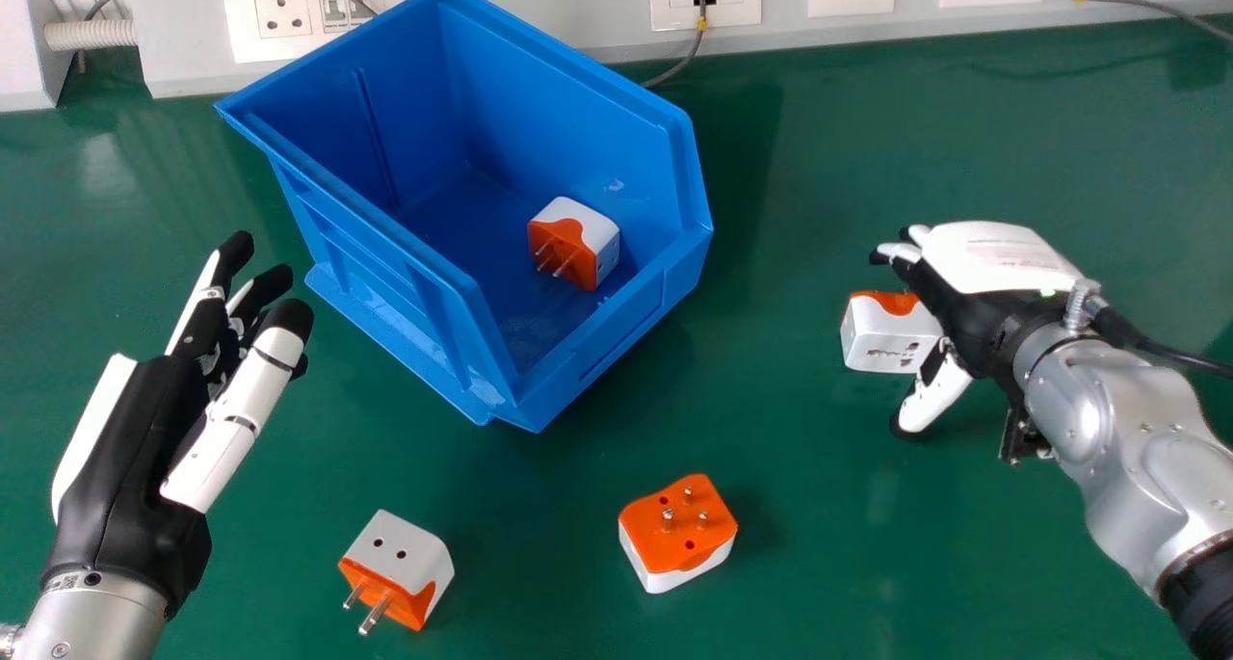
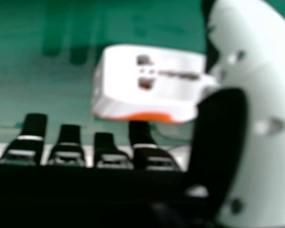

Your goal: Pick all objects and put in blue box

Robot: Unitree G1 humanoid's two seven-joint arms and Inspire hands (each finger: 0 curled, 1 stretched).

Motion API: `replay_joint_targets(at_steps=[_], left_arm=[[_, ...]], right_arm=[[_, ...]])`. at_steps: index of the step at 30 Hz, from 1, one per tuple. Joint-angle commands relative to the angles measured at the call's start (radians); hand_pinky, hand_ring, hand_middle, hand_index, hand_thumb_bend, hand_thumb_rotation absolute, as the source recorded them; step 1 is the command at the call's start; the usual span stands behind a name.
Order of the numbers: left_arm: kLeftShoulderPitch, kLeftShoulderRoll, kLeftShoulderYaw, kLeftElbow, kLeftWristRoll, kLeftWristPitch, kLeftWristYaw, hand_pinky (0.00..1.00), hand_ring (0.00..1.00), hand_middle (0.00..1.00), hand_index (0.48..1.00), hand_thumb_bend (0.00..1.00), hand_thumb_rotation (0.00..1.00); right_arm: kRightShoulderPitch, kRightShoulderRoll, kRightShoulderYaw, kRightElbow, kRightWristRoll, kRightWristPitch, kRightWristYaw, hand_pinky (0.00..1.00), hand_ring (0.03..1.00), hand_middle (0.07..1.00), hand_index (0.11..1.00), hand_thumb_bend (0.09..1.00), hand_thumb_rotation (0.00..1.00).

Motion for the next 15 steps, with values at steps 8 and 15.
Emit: replay_joint_targets(at_steps=[8,15], left_arm=[[0.008,0.005,0.008,-0.052,-0.006,0.012,0.008,0.87,0.93,0.95,0.986,0.40,0.72],[0.018,0.003,0.005,-0.072,0.002,0.023,0.017,0.84,0.92,0.93,0.972,0.40,0.71]], right_arm=[[-0.076,-0.002,0.042,0.048,0.013,-0.035,0.030,0.87,0.951,0.966,0.892,0.528,0.08],[-0.113,0.003,0.063,0.105,0.011,-0.047,0.010,0.86,0.945,0.946,0.878,0.518,0.08]])
